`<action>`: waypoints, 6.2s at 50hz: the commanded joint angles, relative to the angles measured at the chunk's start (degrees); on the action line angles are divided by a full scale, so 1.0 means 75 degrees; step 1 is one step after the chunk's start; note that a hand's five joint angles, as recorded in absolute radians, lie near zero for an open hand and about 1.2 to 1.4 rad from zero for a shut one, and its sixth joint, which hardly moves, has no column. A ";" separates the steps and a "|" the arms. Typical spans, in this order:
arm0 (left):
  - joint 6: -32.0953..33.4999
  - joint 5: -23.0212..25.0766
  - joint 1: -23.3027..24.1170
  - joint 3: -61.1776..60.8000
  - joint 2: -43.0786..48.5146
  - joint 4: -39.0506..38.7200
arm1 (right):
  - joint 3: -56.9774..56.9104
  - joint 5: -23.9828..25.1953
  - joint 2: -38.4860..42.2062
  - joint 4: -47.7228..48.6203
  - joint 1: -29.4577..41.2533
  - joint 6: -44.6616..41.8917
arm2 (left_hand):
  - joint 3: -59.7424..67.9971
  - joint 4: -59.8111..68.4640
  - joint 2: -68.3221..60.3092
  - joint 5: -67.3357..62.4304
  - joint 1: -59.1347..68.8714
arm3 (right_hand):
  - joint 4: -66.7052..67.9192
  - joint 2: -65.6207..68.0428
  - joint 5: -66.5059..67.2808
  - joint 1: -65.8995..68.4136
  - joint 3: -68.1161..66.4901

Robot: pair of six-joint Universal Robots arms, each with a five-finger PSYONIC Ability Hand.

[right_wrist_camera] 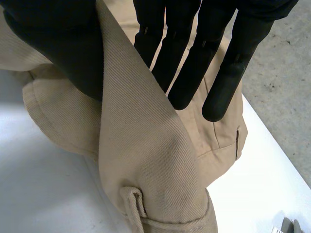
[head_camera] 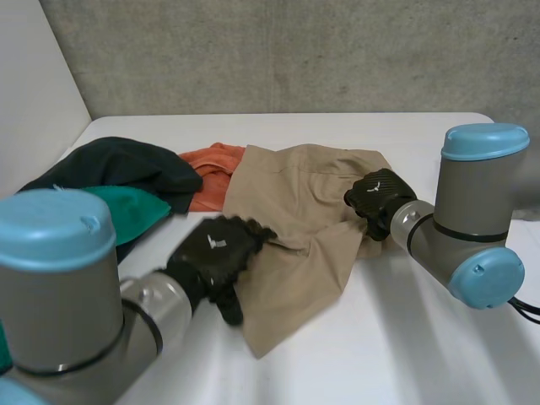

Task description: Fold the laundry.

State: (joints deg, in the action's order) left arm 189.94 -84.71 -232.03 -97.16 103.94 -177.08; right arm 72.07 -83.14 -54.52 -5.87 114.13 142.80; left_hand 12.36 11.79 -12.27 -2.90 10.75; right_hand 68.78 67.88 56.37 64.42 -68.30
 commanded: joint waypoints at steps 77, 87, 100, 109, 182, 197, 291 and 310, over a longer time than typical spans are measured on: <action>-0.0751 -0.1397 -0.0821 0.2291 0.1565 0.0009 | -0.0550 0.0715 -0.0300 0.1216 -0.0558 0.0037 | -0.0315 -0.0239 0.0302 0.0386 -0.0100 | -0.7837 -0.7718 -0.7515 -0.7256 0.7773; -0.0306 -0.0205 -0.0611 0.0454 -0.1223 -0.0026 | 0.0047 0.0820 -0.2631 -0.1251 -0.1423 0.0988 | -0.0315 -0.0239 0.0302 0.0386 -0.0100 | -0.7837 -0.7718 -0.7515 -0.7256 0.7773; -0.0094 -0.0037 -0.0458 0.0005 0.0062 -0.0178 | 0.1242 0.1511 -0.2833 -0.2360 -0.2749 -0.0454 | -0.0018 0.0058 0.0005 0.0089 0.0197 | -0.6111 -0.5991 -0.5789 -0.5530 0.6046; -0.0200 -0.0120 -0.0434 0.0895 0.1211 -0.0178 | 0.1981 0.2003 -0.2072 -0.1070 -0.2843 -0.0337 | 0.1393 0.1469 -0.1406 -0.1322 0.1608 | -0.5482 -0.5363 -0.5160 -0.4901 0.5418; -0.0118 0.0103 -0.1044 0.0100 0.1002 -0.1703 | 0.1910 0.1863 -0.0465 0.1429 -0.1987 0.0039 | 0.9018 0.9094 -0.9031 -0.8947 0.9233 | 0.1496 0.1615 0.1818 0.2077 -0.1561; 0.0679 0.0162 -0.0235 -0.0428 -0.0288 0.2586 | 0.3387 0.1886 -0.2820 -0.3202 -0.2678 -0.2785 | 0.9018 0.9094 -0.9031 -0.8947 0.9233 | 0.1496 0.1615 0.1818 0.2077 -0.1561; 0.4686 0.3760 -0.1290 1.0435 0.8150 0.0994 | 0.3985 0.2929 -0.2247 -0.0906 -0.2597 -0.0384 | 0.5380 0.5457 -0.5393 -0.5309 0.5595 | 0.1496 0.1615 0.1818 0.2077 -0.1561; 0.4910 0.2130 -0.1208 0.7764 0.6334 -0.0400 | 0.3985 0.2929 -0.2294 -0.0859 -0.2597 -0.0267 | 0.9018 0.9094 -0.9031 -0.8947 0.9233 | 0.1496 0.1615 0.1818 0.2077 -0.1561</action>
State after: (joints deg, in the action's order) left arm 227.36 -68.17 -240.80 -32.76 155.32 -179.45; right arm 101.97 -61.17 -71.66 -12.32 94.50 140.63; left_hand 68.13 68.62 -68.52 -56.56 67.12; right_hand 68.79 67.39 58.71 64.13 -68.16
